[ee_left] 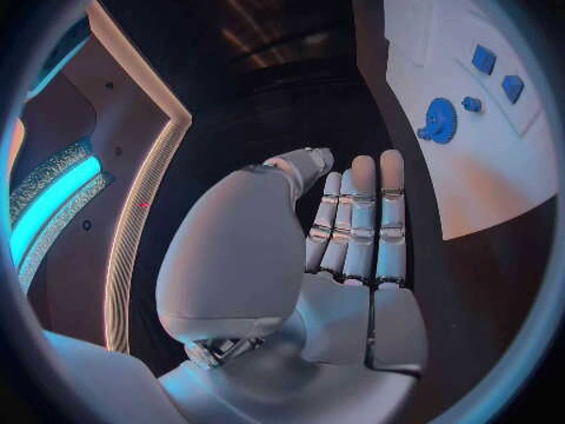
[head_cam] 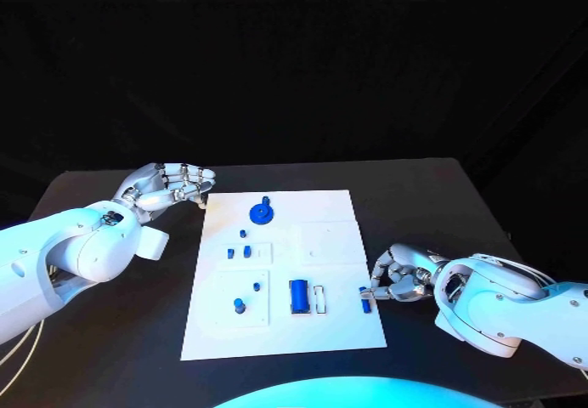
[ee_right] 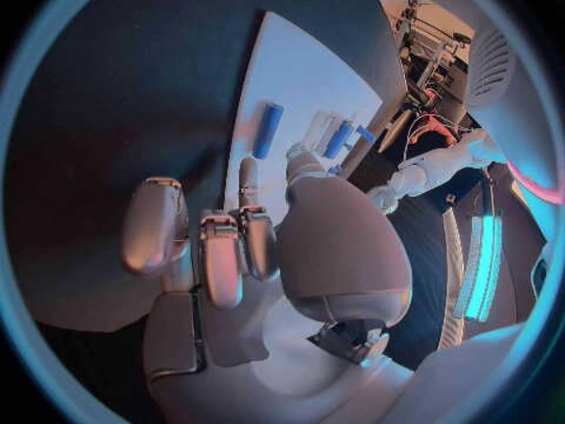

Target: Assemble the parts on the task board

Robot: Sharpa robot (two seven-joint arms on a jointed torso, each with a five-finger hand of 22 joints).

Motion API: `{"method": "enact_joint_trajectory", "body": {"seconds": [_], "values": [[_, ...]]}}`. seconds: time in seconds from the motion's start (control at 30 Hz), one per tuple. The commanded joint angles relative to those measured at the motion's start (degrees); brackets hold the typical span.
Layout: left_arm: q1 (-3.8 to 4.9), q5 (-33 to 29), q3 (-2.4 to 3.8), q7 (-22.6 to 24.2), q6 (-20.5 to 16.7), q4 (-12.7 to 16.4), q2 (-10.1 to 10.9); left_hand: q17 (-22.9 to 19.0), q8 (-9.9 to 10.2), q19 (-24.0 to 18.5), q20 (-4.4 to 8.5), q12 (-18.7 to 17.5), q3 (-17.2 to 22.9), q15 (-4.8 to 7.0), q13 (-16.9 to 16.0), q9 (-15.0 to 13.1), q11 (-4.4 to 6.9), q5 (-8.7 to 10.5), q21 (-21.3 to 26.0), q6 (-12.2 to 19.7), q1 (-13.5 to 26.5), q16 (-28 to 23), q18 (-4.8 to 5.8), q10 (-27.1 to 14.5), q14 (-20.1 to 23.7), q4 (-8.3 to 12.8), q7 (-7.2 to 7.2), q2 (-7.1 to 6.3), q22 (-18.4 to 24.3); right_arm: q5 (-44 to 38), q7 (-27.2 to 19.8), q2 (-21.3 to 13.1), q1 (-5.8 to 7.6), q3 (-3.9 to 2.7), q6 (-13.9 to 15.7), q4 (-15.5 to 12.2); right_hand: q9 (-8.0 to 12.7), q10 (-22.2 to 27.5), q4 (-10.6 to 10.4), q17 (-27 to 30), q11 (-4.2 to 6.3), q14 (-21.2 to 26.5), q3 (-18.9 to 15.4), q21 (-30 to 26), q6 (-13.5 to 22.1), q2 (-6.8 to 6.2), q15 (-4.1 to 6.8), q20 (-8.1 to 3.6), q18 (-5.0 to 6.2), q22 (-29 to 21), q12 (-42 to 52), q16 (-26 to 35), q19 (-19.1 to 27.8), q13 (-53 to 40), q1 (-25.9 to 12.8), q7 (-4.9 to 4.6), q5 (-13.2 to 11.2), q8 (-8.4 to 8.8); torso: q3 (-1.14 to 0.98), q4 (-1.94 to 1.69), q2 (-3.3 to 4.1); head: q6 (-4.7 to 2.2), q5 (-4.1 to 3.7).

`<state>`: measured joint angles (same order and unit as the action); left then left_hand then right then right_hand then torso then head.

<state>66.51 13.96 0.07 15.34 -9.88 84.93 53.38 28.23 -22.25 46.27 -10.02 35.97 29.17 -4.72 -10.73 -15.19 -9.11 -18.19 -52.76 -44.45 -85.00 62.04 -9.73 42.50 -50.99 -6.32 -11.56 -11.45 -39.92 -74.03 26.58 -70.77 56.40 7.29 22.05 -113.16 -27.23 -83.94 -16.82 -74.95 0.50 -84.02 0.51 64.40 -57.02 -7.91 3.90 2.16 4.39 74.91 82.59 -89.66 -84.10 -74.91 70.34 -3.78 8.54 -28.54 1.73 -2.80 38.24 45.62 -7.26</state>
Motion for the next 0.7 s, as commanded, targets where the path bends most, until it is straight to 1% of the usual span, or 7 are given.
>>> {"method": "enact_joint_trajectory", "body": {"seconds": [0.03, 0.17, 0.3, 0.4, 0.53, 0.6, 0.7], "values": [[0.00, -0.3, 0.02, 0.3, 0.8, 0.1, -0.1, 0.0, -0.1, 0.5, 0.07, 0.2, 0.1, -0.10, 0.0, 0.0, -0.02, -0.08, 0.3, 0.4, 0.0, 0.2, -0.86, -0.6, 0.2, 0.3, -0.73, 0.26, 0.0, -2.0, 1.4, 0.1, -0.15, 0.01, -2.1, -0.1, 0.0, -0.9, -0.1, -14.0, -0.05, -5.8, 0.4, 0.0, -0.5, -0.02, 0.10, 0.01, -0.47, 9.8, -0.3, 0.1, -1.6, -7.7, -0.8, 0.09, -0.3, 0.12, -0.05, -0.04, 0.05, 0.22, 0.08], [0.00, -0.3, 0.01, 0.3, 0.8, 0.1, 0.0, 0.0, -0.1, 0.5, 0.07, 0.2, 0.1, -0.10, 0.0, 0.0, -0.02, -0.08, 0.3, 0.4, 0.0, 0.2, -0.86, -0.6, 0.2, 0.3, -0.73, 0.26, 0.0, -2.5, 2.2, 0.6, -0.51, 0.04, -3.2, 0.1, -0.1, -0.9, -0.1, -14.1, 0.00, -5.8, 0.6, 0.0, -0.6, -0.44, 0.15, -0.02, -0.47, 9.8, -0.3, 0.1, -1.6, -7.7, -1.8, 0.16, -1.0, -0.01, -0.01, -0.03, -0.01, 0.26, 0.08], [0.00, -0.3, 0.01, 0.3, 0.8, 0.1, 0.0, 0.0, -0.1, 0.5, 0.07, 0.2, 0.1, -0.10, 0.0, 0.0, -0.02, -0.08, 0.3, 0.4, 0.0, 0.2, -0.86, -0.6, 0.2, 0.3, -0.73, 0.26, 0.0, -3.0, 2.7, 1.2, -1.10, 0.05, -3.8, 0.4, -0.1, -0.9, -0.1, -14.1, 0.02, -5.8, 0.6, 0.0, -0.6, -0.55, 0.16, -0.03, -0.47, 9.8, -0.4, 0.1, -1.6, -7.7, -2.0, 0.17, -1.3, -0.05, -0.06, 0.00, 0.00, 0.36, 0.18], [0.00, -0.3, 0.01, 0.3, 0.8, 0.1, 0.0, 0.0, -0.1, 0.5, 0.07, 0.2, 0.1, -0.10, 0.0, 0.0, -0.02, -0.08, 0.3, 0.4, 0.0, 0.2, -0.86, -0.6, 0.2, 0.3, -0.73, 0.26, 0.0, -3.5, 3.0, 1.8, -1.50, 0.06, -4.3, 0.8, -0.1, -0.9, -0.1, -14.1, 0.03, -5.8, 0.7, 0.0, -0.6, -0.60, 0.17, -0.04, -0.47, 9.8, -0.4, 0.1, -1.6, -7.7, -2.0, 0.19, -1.4, -0.08, -0.06, -0.01, 0.00, 0.37, 0.12], [0.00, -0.3, 0.01, 0.3, 0.9, 0.1, 0.1, 0.0, -0.1, 0.5, 0.07, 0.2, 0.1, -0.10, 0.0, 0.0, -0.02, -0.08, 0.3, 0.4, 0.0, 0.2, -0.86, -0.6, 0.2, 0.3, -0.73, 0.26, 0.0, -4.3, 3.4, 2.8, -2.05, 0.09, -4.9, 1.3, -0.1, -0.9, 0.0, -14.0, 0.13, -5.8, 1.4, 0.0, -0.7, -0.63, 0.24, -0.09, -0.47, 9.8, -0.4, 0.1, -1.6, -7.7, -1.0, 0.29, -1.8, -0.21, -0.07, -0.03, -0.02, 0.41, 0.18], [0.00, -0.3, 0.01, 0.3, 0.9, 0.1, 0.1, 0.0, -0.1, 0.5, 0.07, 0.2, 0.1, -0.10, 0.0, 0.0, -0.02, -0.08, 0.3, 0.4, 0.0, 0.2, -0.86, -0.6, 0.2, 0.3, -0.73, 0.26, 0.0, -5.2, 3.7, 3.3, -2.44, 0.10, -5.3, 1.6, -0.2, -1.0, 0.1, -14.0, 0.17, -5.8, 2.3, 0.0, -0.6, -0.64, 0.29, -0.15, -0.47, 9.8, -0.4, 0.1, -1.6, -7.7, 0.9, 0.32, -2.1, -0.24, -0.06, 0.01, 0.00, 0.50, 0.21], [0.00, -0.3, 0.01, 0.3, 0.9, 0.1, 0.1, 0.0, -0.1, 0.5, 0.07, 0.2, 0.1, -0.10, 0.0, 0.0, -0.02, -0.08, 0.3, 0.4, 0.0, 0.2, -0.86, -0.6, 0.2, 0.3, -0.73, 0.26, 0.0, -6.7, 4.0, 4.1, -2.96, 0.11, -5.5, 2.2, -0.1, -1.0, 0.2, -14.0, 0.17, -5.7, 3.2, -0.1, -0.5, -0.62, 0.31, -0.18, -0.47, 9.8, -0.4, 0.1, -1.6, -7.8, 2.7, 0.31, -2.1, -0.22, -0.04, 0.01, 0.01, 0.52, 0.27]]}}
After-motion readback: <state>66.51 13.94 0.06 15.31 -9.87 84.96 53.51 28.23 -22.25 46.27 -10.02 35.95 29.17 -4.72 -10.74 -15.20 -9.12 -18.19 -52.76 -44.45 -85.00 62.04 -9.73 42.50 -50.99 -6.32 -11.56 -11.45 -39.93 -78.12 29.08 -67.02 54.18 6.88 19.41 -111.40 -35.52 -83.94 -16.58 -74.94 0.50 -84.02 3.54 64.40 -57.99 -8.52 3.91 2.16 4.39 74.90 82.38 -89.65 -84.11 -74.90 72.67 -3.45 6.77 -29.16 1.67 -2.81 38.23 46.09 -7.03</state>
